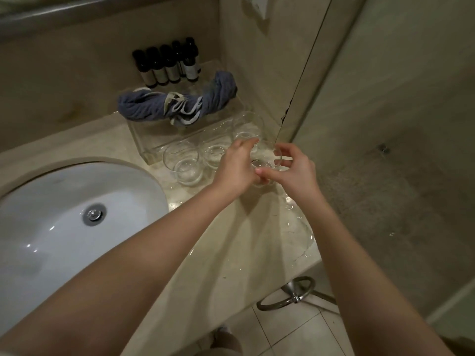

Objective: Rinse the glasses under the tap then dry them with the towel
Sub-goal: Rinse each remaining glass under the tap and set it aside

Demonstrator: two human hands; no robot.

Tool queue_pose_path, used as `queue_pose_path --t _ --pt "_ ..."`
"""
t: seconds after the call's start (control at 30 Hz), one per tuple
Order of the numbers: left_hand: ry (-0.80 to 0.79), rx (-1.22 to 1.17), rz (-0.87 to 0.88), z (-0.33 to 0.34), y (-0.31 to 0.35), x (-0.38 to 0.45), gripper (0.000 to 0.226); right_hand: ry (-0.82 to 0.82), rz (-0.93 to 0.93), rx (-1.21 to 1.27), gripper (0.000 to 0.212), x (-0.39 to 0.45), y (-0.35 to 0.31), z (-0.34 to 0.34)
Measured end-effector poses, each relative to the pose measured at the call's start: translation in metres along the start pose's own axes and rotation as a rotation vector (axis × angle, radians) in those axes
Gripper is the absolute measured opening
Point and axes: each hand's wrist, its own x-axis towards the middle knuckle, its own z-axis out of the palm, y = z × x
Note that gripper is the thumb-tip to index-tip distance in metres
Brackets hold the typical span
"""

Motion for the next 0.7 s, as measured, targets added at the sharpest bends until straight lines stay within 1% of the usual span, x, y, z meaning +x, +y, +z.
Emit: queue_pose_path --t 0.17,0.27,0.33,0.4,0.47,0.5,0.53,0.6,0.7 --pt "-0.015 0.014 0.000 0.006 0.003 -0.002 0.095 -0.043 0.016 -0.009 0.079 -0.003 0.000 -0.006" --pt "-0.055 0.035 -0.005 0.004 0.005 -0.006 0.097 -0.106 0.008 -0.123 0.080 -0.004 -0.006 -0.012" --pt "-0.100 0.087 0.010 -0.004 0.006 -0.010 0.097 -0.171 -0.020 -0.349 0.087 -0.005 -0.014 -0.016" --pt "-0.165 0.165 0.008 -0.017 0.006 -0.017 0.095 -0.246 -0.077 -0.734 0.095 -0.010 -0.025 -0.021" --pt "-0.241 0.238 -0.022 -0.035 0.004 -0.026 0.094 -0.277 -0.117 -1.064 0.091 -0.017 -0.042 -0.025" --pt "-0.282 0.268 -0.037 -0.045 0.002 -0.031 0.093 -0.289 -0.126 -1.155 0.087 -0.021 -0.053 -0.025" --pt "-0.327 0.299 -0.050 -0.055 -0.001 -0.036 0.092 -0.310 -0.127 -1.200 0.082 -0.025 -0.064 -0.025" --pt "-0.419 0.372 -0.082 -0.077 -0.009 -0.048 0.087 -0.381 -0.135 -1.214 0.073 -0.035 -0.086 -0.018" --pt "-0.492 0.433 -0.154 -0.109 -0.025 -0.073 0.083 -0.481 -0.230 -1.244 0.068 -0.051 -0.115 0.011"
